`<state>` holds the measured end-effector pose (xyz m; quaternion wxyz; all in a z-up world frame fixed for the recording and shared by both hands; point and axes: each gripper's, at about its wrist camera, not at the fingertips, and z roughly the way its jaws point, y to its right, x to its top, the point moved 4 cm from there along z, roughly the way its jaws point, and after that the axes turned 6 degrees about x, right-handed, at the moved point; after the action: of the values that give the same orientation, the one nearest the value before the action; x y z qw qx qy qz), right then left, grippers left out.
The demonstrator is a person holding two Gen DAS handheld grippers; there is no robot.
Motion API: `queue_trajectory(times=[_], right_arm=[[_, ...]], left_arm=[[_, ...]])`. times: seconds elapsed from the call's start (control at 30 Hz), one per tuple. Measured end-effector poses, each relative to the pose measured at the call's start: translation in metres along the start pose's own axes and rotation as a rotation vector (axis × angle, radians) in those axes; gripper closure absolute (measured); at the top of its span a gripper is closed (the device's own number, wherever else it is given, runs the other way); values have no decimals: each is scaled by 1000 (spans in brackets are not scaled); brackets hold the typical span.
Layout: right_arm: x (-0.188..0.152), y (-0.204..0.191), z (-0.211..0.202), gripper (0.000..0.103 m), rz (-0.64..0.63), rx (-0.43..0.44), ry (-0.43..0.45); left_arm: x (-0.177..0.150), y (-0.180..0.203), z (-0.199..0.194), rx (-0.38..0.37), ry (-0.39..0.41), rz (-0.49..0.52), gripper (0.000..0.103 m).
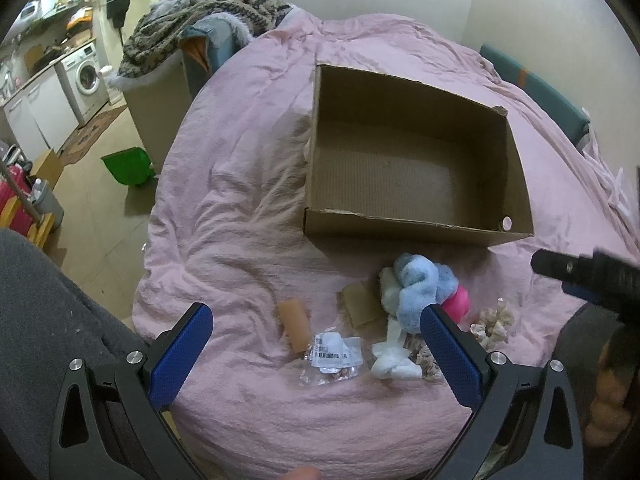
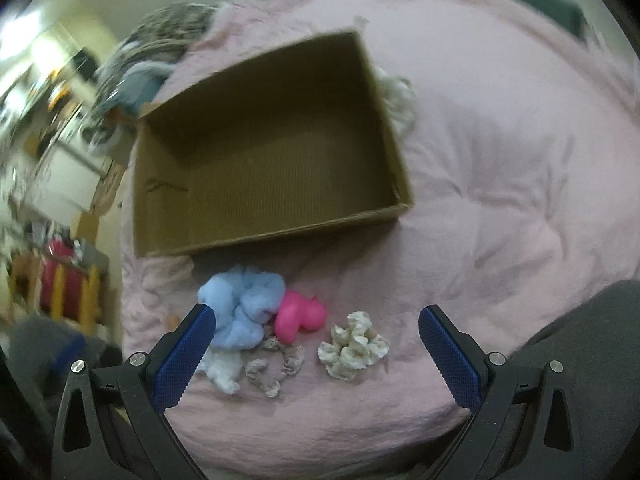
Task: Organize soft objects
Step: 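Grasp the cream lace scrunchie with the right tool while the left tool grasps the tan tube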
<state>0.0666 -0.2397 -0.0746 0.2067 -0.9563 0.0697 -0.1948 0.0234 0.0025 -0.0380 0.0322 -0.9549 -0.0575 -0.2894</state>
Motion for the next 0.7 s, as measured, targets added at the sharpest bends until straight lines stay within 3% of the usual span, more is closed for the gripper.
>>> queue_trajectory(times=[0.1,0.17,0.37,0.5,0.57,0.63,0.7], right_arm=[[4,17,22,0,99,19,-124],[1,23,37,9,121,-6,-188],[-23,25,80,21,78,-93,-325],[-34,22,95,53,67,-108,-355],[-39,18,98,59,57,-107,-351],[-39,14,98,74,46,-94,-338],[-39,12,95,81,38,-92,-315]], left_arm=[[1,-7,3,4,-19,-35,0],[2,-11,6,0,-34,-59,0],[3,-19,11,7,-64,-93,0],[8,-23,21,8,-112,-107,0],[14,-24,25,9,-135,-107,0],[24,-29,21,14,-116,-122,0],[34,-32,21,16,-109,-121,0]])
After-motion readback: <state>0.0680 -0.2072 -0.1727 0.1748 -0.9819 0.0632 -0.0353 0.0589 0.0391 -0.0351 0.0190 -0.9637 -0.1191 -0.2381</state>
